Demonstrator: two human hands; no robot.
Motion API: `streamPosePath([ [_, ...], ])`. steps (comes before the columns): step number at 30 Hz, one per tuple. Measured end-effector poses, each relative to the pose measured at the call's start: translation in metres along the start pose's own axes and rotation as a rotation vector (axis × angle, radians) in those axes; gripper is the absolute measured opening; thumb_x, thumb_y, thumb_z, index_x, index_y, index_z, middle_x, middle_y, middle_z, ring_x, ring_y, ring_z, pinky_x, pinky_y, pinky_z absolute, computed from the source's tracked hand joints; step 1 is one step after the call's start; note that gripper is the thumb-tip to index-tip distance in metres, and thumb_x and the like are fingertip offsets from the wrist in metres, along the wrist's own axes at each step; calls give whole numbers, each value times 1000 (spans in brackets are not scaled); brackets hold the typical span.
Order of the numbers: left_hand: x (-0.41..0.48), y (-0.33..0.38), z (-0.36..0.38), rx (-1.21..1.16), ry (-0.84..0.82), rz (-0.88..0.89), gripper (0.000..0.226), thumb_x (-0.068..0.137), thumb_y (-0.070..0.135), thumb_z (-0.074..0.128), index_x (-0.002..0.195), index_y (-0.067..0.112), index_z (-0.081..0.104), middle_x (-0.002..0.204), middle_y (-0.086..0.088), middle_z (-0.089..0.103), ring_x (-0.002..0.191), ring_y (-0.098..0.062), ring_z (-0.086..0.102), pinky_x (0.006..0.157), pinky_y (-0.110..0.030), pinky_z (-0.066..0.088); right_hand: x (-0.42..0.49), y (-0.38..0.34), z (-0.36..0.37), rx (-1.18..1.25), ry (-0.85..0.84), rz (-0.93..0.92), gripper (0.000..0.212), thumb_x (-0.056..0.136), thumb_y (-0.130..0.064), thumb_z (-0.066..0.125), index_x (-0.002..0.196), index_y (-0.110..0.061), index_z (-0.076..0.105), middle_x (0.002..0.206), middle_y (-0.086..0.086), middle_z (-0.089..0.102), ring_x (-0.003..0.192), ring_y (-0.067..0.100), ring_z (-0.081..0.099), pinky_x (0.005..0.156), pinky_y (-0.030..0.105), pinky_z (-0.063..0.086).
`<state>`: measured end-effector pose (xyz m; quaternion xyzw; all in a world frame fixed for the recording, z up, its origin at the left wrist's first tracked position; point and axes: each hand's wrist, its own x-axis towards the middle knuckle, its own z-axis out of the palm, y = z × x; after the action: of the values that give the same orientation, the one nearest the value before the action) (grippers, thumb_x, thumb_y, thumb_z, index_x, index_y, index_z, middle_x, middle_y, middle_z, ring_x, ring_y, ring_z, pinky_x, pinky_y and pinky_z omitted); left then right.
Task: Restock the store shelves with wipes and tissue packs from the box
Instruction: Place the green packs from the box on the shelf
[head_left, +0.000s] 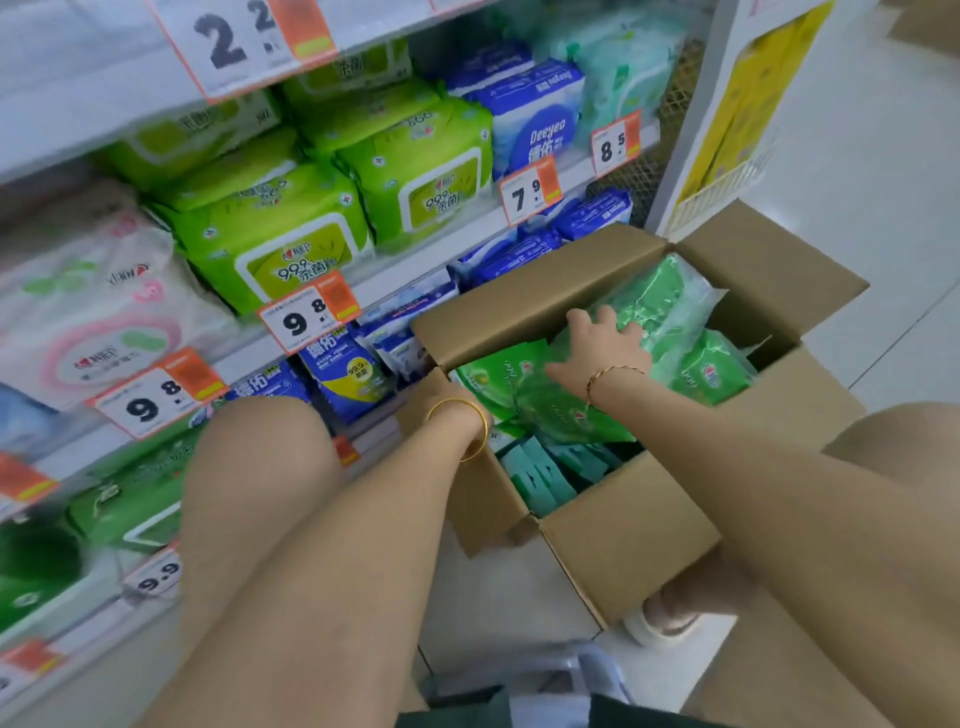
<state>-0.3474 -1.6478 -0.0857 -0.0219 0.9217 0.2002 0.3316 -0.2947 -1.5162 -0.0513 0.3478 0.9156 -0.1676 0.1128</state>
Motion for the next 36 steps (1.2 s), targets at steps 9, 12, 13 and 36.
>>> streamPosePath([
  [9, 55, -20, 7, -366, -194, -90, 71, 75, -1, 64, 134, 16, 29, 129, -14, 50, 111, -37, 56, 74, -54, 57, 15, -26, 7, -153, 29, 43, 52, 80, -33, 66, 121, -18, 38, 131, 9, 36, 120, 40, 33, 82, 52, 52],
  [12, 56, -36, -1, -418, -183, -68, 76, 71, -3, 66, 134, 20, 28, 129, -12, 50, 112, -38, 56, 77, -59, 55, 8, -39, 8, -148, 31, 19, 52, 81, -34, 65, 122, -18, 38, 129, 9, 37, 118, 38, 35, 80, 49, 53],
  [13, 56, -43, -4, -428, -169, -70, 81, 72, -4, 66, 137, 21, 25, 130, -11, 47, 115, -39, 54, 81, -59, 53, 3, -45, 9, -136, 31, 4, 52, 81, -34, 65, 123, -18, 38, 130, 9, 37, 118, 37, 36, 78, 47, 53],
  [36, -14, 0, -63, 108, -141, 666, 67, 88, 49, 54, 140, 12, 35, 144, -7, 39, 129, -22, 44, 102, -30, 38, 23, -32, -21, 305, 30, -137, 55, 88, 4, 40, 139, -13, 38, 139, 15, 43, 109, 35, 57, 86, 48, 53],
])
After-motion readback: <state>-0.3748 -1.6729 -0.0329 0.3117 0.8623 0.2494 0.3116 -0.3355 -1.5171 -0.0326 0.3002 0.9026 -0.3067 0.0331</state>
